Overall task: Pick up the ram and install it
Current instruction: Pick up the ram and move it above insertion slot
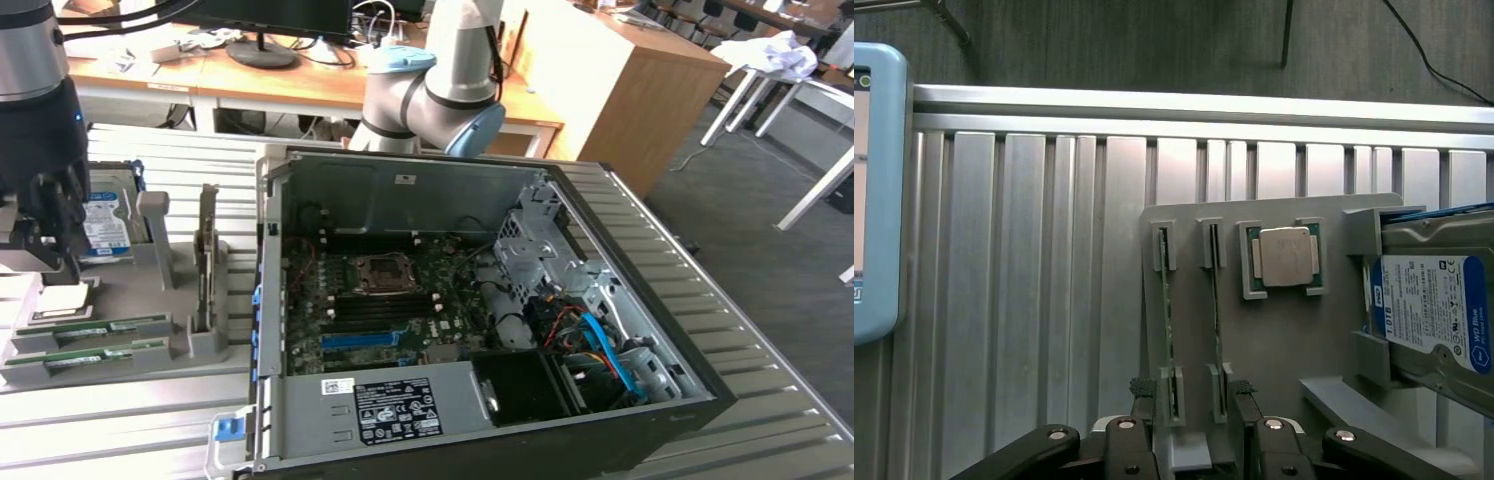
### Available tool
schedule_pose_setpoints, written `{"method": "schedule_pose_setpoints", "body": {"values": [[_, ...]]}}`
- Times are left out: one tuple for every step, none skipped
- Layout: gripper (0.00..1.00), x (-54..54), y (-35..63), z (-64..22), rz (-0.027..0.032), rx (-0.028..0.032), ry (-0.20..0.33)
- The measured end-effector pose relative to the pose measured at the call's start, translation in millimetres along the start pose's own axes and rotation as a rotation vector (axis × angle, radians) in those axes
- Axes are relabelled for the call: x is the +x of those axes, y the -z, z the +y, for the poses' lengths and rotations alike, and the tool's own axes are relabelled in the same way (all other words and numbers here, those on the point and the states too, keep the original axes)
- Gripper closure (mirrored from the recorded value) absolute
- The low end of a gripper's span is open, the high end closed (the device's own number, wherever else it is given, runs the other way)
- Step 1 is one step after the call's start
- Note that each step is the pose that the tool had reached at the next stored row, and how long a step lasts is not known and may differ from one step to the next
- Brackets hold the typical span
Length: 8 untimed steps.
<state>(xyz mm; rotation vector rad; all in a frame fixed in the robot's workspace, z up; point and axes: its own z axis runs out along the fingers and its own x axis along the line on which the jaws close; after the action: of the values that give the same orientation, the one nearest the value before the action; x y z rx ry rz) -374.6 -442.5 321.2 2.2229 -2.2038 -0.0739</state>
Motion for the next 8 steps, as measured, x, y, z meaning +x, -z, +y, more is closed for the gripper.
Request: {"method": "schedule_pose_setpoints", "body": {"values": [[0.59,0.1,-0.3,0.0,-0.0001,0.0000,0.000],[0.59,0.2,-0.7,0.0,-0.0001,0.0001,0.000],[0.59,0.3,-1.0,0.0,-0.0001,0.0000,0.000],[0.59,0.4,-1.2,0.0,0.0000,0.0000,0.000],[0.59,0.5,-1.5,0.0,0.0000,0.0000,0.000],[0.59,0.6,-1.8,0.0,-0.0001,0.0001,0.000],[0.59,0.7,-2.1,0.0,-0.0001,0.0001,0.000],[0.59,0.8,-2.4,0.0,-0.0001,0.0001,0.000]]}}
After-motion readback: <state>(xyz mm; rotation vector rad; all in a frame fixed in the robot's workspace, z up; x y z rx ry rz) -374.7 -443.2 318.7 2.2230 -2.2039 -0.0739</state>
